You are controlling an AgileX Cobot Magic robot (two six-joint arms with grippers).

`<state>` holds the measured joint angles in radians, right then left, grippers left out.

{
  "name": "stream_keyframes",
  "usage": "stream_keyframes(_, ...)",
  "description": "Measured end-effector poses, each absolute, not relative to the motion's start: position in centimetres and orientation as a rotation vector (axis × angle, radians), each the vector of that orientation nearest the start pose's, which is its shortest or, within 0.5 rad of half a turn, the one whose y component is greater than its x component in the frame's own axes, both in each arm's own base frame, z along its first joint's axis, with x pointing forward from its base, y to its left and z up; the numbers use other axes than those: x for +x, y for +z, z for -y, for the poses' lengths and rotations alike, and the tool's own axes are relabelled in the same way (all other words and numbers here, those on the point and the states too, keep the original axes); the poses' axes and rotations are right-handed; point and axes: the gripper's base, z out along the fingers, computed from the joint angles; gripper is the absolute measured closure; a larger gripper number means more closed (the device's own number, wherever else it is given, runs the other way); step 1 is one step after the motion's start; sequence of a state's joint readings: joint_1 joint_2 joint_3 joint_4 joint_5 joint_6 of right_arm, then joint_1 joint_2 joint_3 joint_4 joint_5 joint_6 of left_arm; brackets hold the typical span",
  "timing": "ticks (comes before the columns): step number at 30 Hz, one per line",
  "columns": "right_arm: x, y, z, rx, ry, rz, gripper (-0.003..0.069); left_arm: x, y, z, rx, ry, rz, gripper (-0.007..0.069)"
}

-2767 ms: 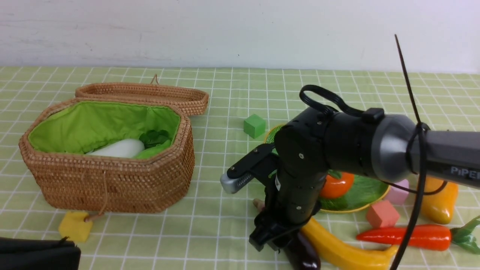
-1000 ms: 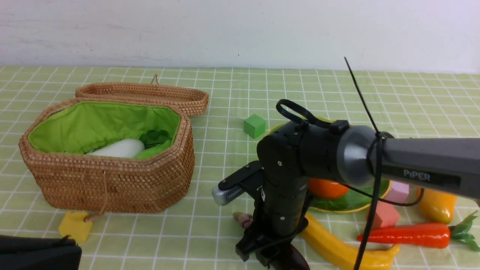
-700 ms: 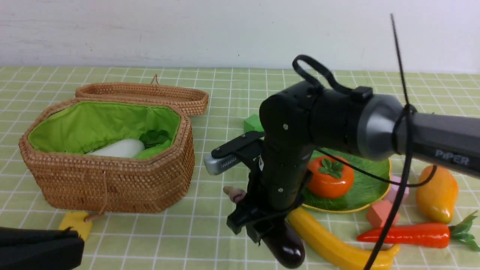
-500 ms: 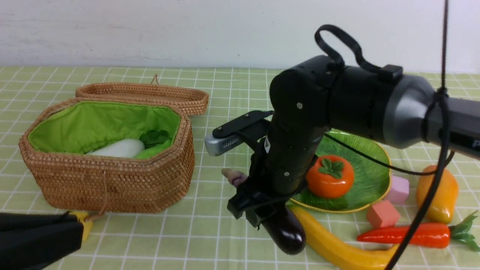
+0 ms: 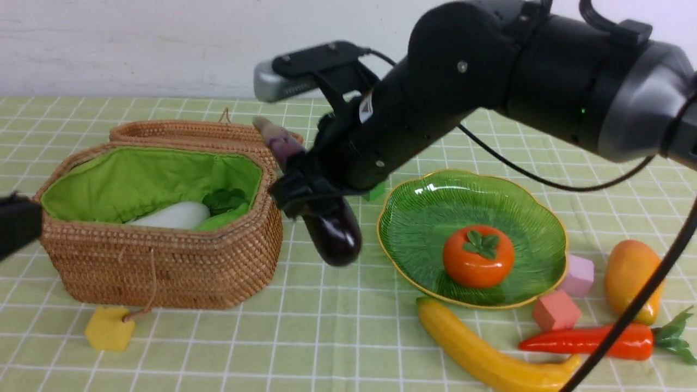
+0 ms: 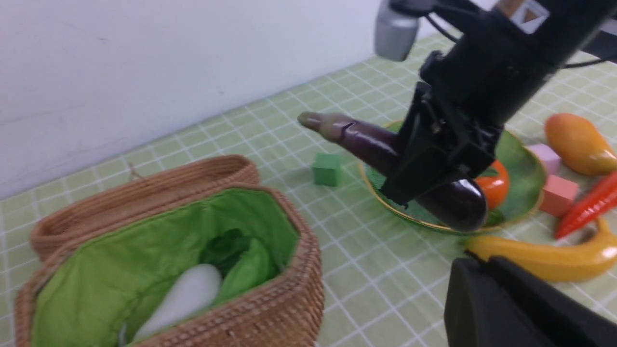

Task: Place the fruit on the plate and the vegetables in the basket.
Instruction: Grab an eggplant with your right arm and place it in the basket on the left.

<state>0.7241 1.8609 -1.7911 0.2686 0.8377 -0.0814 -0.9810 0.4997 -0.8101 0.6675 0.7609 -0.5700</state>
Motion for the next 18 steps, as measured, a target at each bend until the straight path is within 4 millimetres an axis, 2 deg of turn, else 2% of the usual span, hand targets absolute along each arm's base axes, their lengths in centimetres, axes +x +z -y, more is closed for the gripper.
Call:
stream_keyframes(3,31.6,35.4,-30.9,-0.872,0.683,-2.220,0.0270,7.5,39.6,3.3,0.436,-0.321,-1.718,0.0627)
stream_keyframes(4,32.2,35.4,-31.9,-0.909,0.723,-2.174,0.0270,7.6,39.9,2.9,0.398,-0.296,-1.710,0.0627)
stream_keyframes(6,32.7,35.4,-32.6,-0.923,0.750,-2.139,0.0270,7.7,40.0,2.8,0.374,-0.288,-1.712,0.0627)
stream_keyframes(7,33.4,35.6,-33.5,-0.953,0.775,-2.065,0.0270,7.8,40.0,2.5,0.348,-0.271,-1.713,0.0627)
stream_keyframes(13,35.8,34.4,-36.4,-1.019,0.822,-1.850,0.0270,7.9,40.1,2.2,0.314,-0.237,-1.714,0.0627)
stream_keyframes(18,37.0,32.9,-37.6,-1.021,0.832,-1.755,0.0270,7.9,40.1,2.1,0.310,-0.234,-1.711,0.0627)
